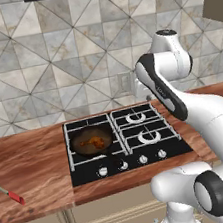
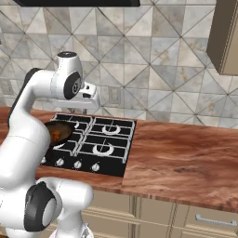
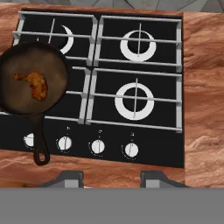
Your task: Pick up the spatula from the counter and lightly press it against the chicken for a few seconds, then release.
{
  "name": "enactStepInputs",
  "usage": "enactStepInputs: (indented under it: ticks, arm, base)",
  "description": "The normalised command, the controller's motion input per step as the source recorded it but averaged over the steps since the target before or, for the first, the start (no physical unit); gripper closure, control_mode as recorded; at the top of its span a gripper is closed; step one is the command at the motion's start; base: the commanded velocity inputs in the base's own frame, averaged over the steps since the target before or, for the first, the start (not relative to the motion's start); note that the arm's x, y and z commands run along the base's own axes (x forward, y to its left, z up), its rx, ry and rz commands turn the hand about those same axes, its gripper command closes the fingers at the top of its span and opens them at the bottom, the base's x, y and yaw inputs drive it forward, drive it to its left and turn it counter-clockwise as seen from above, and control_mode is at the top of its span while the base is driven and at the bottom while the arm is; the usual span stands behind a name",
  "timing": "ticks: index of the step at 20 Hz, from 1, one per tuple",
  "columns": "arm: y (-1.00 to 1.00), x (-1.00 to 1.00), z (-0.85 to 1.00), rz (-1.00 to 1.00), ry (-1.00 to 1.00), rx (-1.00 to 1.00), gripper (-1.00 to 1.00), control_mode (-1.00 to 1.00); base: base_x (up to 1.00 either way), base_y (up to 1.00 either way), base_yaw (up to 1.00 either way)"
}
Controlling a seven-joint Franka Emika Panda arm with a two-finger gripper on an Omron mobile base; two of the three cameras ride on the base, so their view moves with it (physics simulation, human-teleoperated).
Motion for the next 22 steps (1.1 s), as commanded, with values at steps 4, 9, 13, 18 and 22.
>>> enactStepInputs:
  ticks: [4, 9, 13, 18, 22]
  arm:
    - [0.08, -0.19, -0.02, 0.0, 0.0, 0.0, -1.0, -1.0]
    - [0.32, -0.3, -0.3, -0.01, 0.01, 0.09, -1.0, -1.0]
    - [0.33, -0.22, -0.2, 0.0, 0.0, 0.08, -1.0, -1.0]
    - [0.56, -0.01, -0.14, 0.06, -0.01, 0.0, -1.0, -1.0]
    - [0.7, 0.0, -0.14, 0.09, 0.0, 0.0, -1.0, -1.0]
  base:
    - [0.0, 0.0, 0.0]
    - [0.0, 0.0, 0.0]
    - [0.0, 0.0, 0.0]
    - [0.0, 0.0, 0.0]
    - [0.0, 0.0, 0.0]
